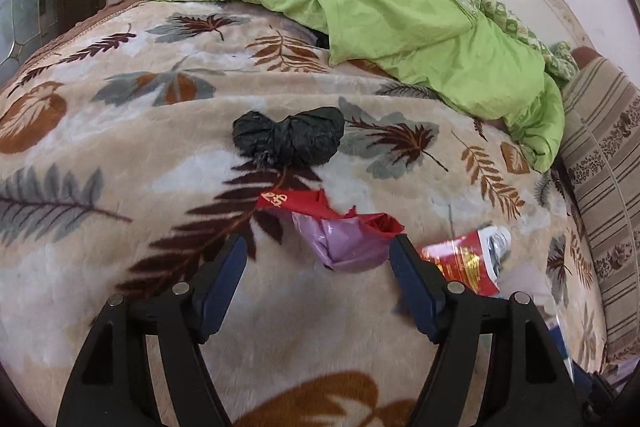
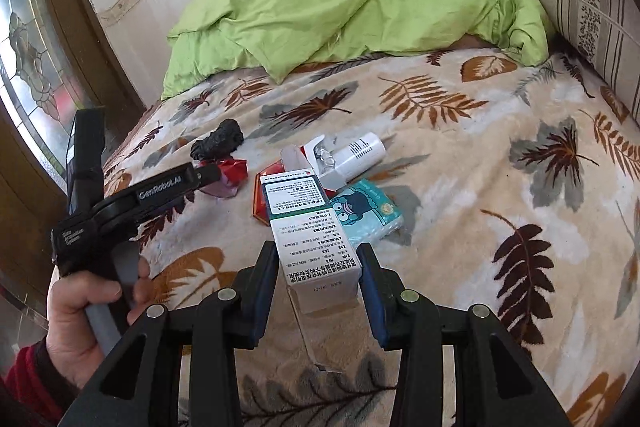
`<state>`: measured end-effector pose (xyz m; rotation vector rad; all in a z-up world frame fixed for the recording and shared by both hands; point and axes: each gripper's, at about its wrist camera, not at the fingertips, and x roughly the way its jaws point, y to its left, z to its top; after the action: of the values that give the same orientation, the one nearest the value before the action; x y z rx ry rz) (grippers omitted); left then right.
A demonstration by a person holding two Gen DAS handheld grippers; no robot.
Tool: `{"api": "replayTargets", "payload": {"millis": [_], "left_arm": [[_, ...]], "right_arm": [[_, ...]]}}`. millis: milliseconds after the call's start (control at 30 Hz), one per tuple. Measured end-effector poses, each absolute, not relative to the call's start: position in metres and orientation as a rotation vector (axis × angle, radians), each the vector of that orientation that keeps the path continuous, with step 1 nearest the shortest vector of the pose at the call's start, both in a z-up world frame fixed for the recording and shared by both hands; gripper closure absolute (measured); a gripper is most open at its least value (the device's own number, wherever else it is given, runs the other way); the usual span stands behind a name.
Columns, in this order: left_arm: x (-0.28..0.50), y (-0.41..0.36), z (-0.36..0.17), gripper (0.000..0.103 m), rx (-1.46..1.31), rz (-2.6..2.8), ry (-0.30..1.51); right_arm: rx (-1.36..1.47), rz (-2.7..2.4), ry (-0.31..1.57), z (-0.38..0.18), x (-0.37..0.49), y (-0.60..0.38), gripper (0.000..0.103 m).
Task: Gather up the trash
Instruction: 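Grasp the white medicine box with the right tool while the left tool grasps the red-purple wrapper, then lift and hold the white box and wrapper above the bed with both tools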
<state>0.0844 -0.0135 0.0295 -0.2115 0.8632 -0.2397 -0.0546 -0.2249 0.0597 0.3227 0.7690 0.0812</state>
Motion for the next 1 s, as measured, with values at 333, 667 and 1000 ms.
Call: {"api": "replayTargets", "payload": {"millis": [333,667,1000], "left_arm": [[0.093,-0.038,0.025,0.07,-0.151,-0.338,0.847],[0.056,-0.032,0.047,0.073,-0.107,-0.331,0.777],[-0.036,-0.036,0.077,0.073,-0.011,-0.4,0.723]], "right_arm": [[0.325,0.059,0.759,0.06,-0.05,-0.232,0.06],[0.316,0.042,0.712,0.069,-0.059,-0.233,0.06],[0.301,0.047,0.671,0.081,-0.091,-0.234,0.06]]}}
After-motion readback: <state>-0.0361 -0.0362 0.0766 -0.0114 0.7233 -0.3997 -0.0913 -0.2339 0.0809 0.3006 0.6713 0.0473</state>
